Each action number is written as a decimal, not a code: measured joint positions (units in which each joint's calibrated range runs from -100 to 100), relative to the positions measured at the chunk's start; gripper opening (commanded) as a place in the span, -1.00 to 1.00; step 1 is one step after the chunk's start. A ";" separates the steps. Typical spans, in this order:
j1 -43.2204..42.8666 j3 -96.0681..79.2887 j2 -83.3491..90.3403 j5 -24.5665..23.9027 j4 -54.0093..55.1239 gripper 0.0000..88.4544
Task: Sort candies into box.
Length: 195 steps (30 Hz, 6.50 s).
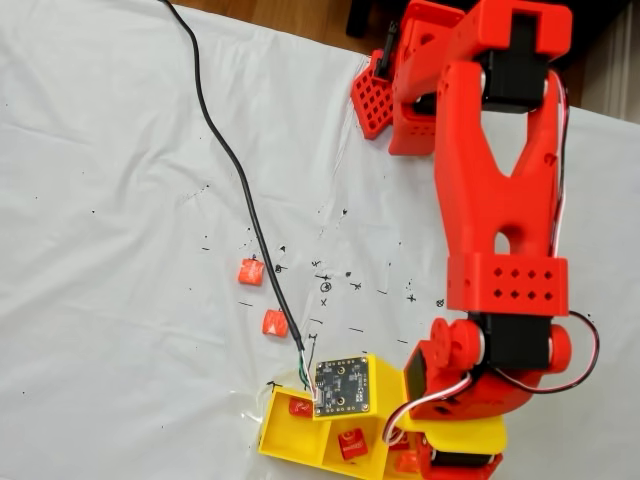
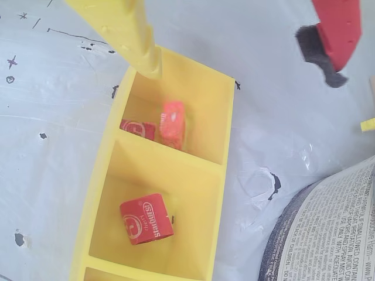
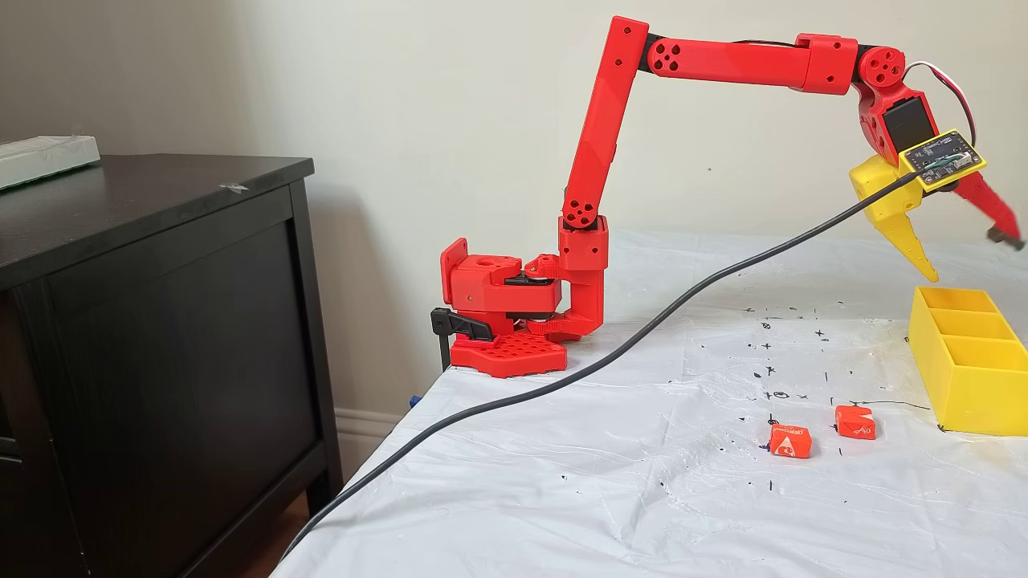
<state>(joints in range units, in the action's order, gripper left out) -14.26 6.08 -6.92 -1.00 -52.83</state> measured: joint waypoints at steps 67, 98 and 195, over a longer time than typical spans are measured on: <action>29.74 -12.87 3.39 15.78 -13.03 -0.29; 29.26 -9.45 -6.87 14.55 -10.99 -0.35; 10.56 14.97 -4.67 4.20 -14.21 -1.00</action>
<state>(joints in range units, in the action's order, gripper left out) -3.70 21.05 -11.58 3.20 -67.03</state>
